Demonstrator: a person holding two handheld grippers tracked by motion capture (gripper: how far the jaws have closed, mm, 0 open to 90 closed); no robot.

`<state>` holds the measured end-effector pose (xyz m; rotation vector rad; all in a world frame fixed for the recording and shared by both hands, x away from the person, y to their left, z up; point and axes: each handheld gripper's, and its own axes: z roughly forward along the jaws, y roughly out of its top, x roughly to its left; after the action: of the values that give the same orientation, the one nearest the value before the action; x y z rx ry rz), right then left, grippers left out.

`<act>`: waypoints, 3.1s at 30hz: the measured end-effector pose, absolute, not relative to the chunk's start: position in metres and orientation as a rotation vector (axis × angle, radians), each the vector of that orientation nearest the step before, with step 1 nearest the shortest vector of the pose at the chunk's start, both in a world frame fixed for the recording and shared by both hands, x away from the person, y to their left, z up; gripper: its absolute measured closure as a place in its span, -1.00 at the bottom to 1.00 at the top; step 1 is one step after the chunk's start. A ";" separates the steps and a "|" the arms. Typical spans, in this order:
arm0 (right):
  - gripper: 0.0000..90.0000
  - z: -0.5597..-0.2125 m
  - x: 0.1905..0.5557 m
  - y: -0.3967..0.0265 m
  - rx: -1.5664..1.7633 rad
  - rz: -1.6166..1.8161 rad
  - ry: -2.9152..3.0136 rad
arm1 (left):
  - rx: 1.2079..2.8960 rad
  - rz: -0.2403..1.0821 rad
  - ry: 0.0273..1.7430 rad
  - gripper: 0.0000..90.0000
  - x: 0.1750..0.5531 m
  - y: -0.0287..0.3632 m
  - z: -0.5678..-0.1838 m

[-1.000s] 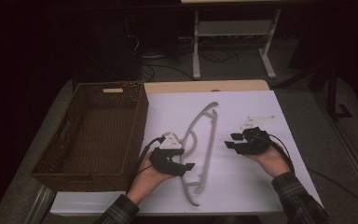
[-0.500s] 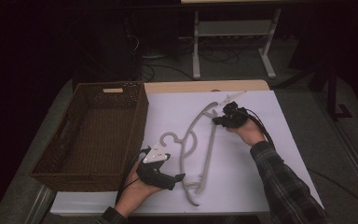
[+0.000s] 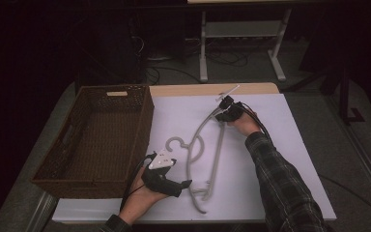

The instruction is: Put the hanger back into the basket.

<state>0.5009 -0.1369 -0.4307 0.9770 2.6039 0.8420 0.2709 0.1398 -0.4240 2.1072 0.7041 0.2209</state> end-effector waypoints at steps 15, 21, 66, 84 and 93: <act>1.00 -0.435 0.490 -0.165 1.042 0.758 2.626 | 2.103 0.230 0.716 -0.78 0.273 0.142 -0.424; 1.00 -0.434 0.474 -0.190 1.060 0.711 2.608 | 2.115 0.229 0.718 -0.76 0.274 0.140 -0.425; 0.99 -0.424 0.303 -0.226 0.982 1.057 2.566 | 2.212 0.239 0.704 -0.63 0.284 0.114 -0.426; 0.99 -0.445 0.304 -0.212 0.971 0.967 2.629 | 2.222 0.236 0.693 -0.64 0.284 0.108 -0.428; 1.00 -0.445 0.305 -0.212 0.968 0.967 2.635 | 2.240 0.222 0.656 -0.63 0.292 0.088 -0.427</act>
<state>0.3049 -0.2117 -0.4454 0.9682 2.6348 0.9672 0.2924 0.0875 -0.4267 2.2400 0.6558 0.2216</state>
